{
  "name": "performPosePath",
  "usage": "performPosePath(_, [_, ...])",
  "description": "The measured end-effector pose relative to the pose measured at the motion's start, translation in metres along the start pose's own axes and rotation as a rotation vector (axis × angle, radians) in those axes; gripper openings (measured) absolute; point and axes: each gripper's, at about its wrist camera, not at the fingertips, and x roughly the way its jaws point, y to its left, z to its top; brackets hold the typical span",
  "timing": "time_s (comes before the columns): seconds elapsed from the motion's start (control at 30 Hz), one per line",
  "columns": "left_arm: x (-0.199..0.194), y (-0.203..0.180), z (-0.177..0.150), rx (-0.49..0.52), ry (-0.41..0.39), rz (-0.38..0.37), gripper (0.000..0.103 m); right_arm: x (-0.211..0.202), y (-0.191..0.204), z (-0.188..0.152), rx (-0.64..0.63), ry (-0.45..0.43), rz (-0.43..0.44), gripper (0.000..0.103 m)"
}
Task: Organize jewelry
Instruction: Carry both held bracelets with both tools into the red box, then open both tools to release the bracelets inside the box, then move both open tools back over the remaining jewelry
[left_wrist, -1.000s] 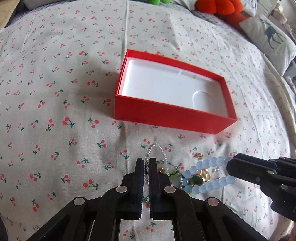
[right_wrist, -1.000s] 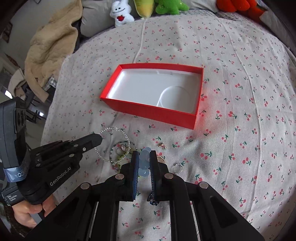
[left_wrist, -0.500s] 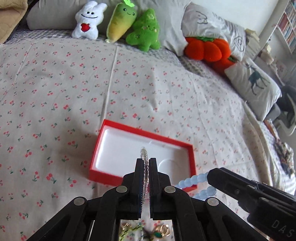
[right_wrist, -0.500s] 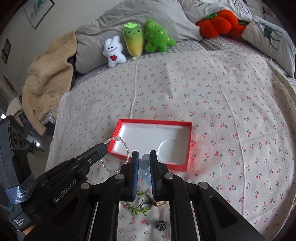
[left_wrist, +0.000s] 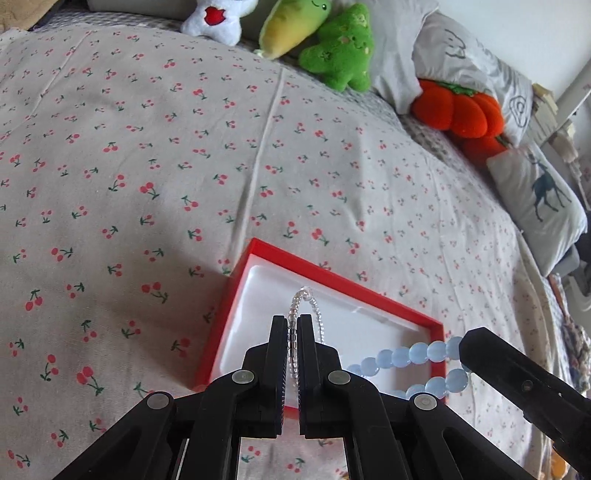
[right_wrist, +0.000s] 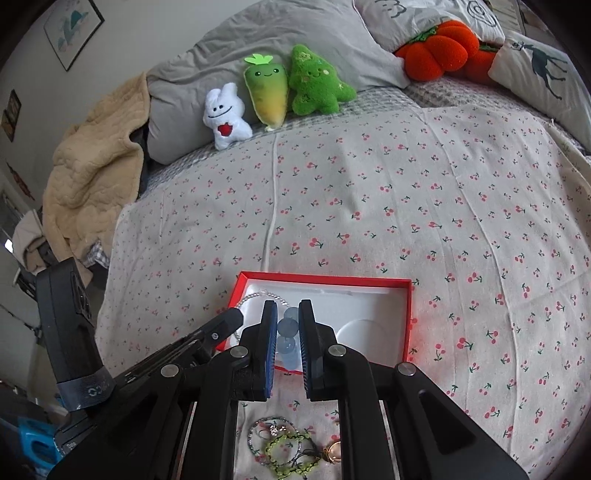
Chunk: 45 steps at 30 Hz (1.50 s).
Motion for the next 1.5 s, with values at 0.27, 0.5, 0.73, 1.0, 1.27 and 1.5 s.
performPosePath(0.27, [0.009,0.006,0.000,0.030,0.008,0.064,0.000,0.023,-0.037,-0.006,0.026,0.054,-0.121,0.012])
performPosePath(0.5, [0.006,-0.008,-0.003,0.131,0.008,0.107,0.011,0.023,-0.047,-0.008,0.019,0.070,-0.123,0.014])
performPosePath(0.73, [-0.021,-0.017,-0.013,0.217,0.003,0.146,0.050,-0.003,-0.044,-0.013,-0.014,0.068,-0.132,0.033])
performPosePath(1.0, [-0.040,-0.008,-0.036,0.258,0.067,0.222,0.075,-0.022,-0.037,-0.032,-0.076,0.104,-0.142,0.052])
performPosePath(1.27, [-0.046,0.007,-0.057,0.227,0.153,0.211,0.084,-0.026,-0.033,-0.055,-0.140,0.154,-0.176,0.066])
performPosePath(1.5, [-0.044,0.016,-0.078,0.217,0.271,0.185,0.092,-0.018,-0.037,-0.076,-0.154,0.243,-0.200,0.069])
